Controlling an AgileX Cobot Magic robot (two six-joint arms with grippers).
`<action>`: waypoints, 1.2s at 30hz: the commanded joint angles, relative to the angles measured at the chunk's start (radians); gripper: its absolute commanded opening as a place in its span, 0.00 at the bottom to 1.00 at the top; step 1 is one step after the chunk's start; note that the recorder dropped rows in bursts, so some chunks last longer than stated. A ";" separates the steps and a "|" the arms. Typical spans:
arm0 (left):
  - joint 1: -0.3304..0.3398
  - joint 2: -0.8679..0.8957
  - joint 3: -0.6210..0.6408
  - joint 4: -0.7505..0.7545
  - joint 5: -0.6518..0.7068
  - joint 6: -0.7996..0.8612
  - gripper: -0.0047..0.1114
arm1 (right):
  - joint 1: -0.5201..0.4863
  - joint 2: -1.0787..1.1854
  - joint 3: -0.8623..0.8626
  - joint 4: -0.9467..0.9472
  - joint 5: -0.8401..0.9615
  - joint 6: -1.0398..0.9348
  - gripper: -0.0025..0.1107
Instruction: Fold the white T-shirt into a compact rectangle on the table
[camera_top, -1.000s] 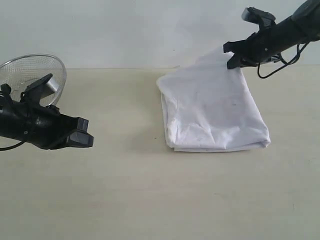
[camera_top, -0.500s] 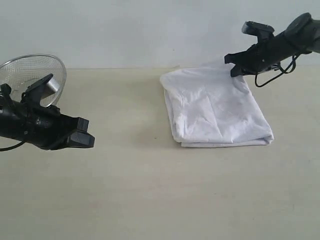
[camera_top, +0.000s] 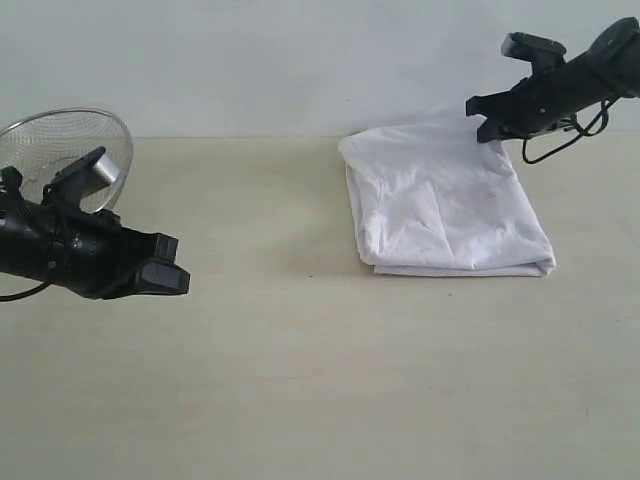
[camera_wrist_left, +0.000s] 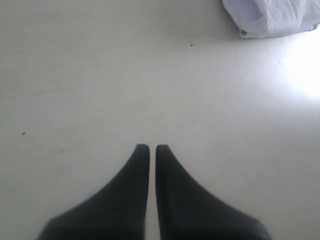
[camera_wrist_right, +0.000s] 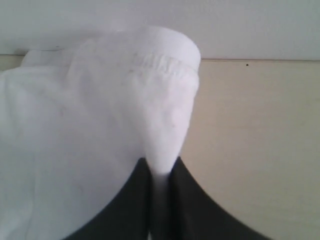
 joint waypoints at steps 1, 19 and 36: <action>0.002 -0.012 0.002 -0.017 -0.006 0.005 0.08 | -0.005 -0.007 -0.013 -0.010 0.014 -0.015 0.33; 0.002 -0.012 -0.038 -0.024 -0.040 0.054 0.08 | -0.005 -0.279 -0.013 -0.277 0.383 0.095 0.02; -0.014 -0.493 0.238 -0.138 -0.175 0.117 0.08 | 0.017 -0.903 0.531 -0.018 0.442 0.027 0.02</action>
